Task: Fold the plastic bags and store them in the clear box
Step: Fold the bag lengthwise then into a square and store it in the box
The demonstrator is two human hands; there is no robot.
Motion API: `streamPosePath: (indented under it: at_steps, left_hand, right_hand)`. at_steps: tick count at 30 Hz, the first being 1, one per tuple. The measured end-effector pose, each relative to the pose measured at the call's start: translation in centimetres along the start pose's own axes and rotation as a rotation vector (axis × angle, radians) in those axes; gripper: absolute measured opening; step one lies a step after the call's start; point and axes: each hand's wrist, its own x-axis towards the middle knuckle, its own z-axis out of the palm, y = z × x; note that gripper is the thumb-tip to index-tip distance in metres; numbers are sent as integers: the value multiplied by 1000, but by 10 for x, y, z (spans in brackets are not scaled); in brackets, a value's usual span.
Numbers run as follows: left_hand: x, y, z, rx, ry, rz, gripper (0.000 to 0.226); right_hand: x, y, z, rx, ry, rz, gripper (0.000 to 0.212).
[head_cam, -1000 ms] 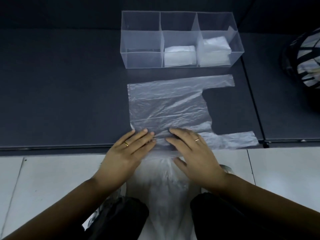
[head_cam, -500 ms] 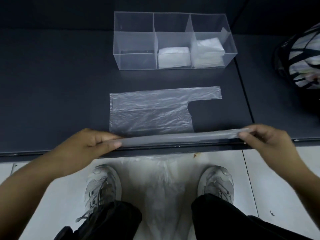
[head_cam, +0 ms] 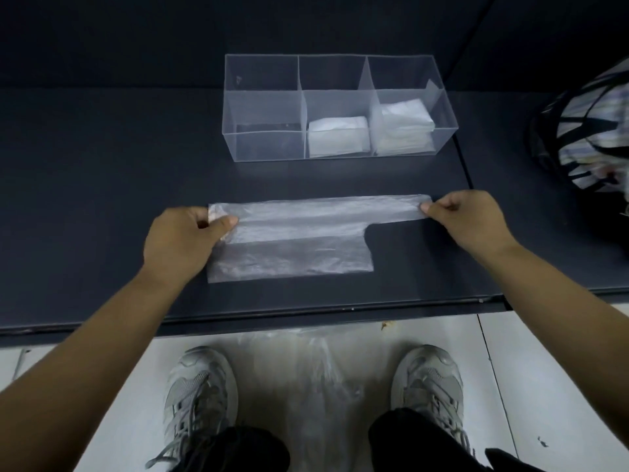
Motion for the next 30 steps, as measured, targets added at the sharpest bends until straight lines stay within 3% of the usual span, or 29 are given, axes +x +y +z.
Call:
streamPosePath:
  at_steps: [3,6,9,12,14,16,17,19,22,30]
  left_hand:
    - [-2,5,4,138,158,64,37]
    - [-15,17,7,236,333,358,24]
    - [-32,26,23,272,67,633,42]
    - [-41,21,38,451,-167,589,57]
    - [-40,12,44,530,-201,549,69]
    - [-40,9,47,549,-192,540,74]
    - [-40,9,47,550,-194,536,77]
    - [-41,11,46,570,-196,539,82]
    - [-41,12,43,581,-191,559,85]
    - [-39,9,42,593,-209,536,88]
  right_hand:
    - [1,-3,3,-43,50,6,28]
    - [-1,-8,4,-116,61,23,29]
    - [-9,-24,6,-239,159,6,25]
    - [-31,-58,25,-371,384,-314,23]
    - [-51,-87,55,-273,237,-597,33]
    - [-69,-108,91,-226,-105,-747,45]
    - [-74,-112,105,-244,-233,-752,49]
    - [-71,-107,124,-365,-284,-712,56]
    - [-50,-83,121,-568,-191,-668,63]
    - [-14,-18,58,-672,-31,-409,68]
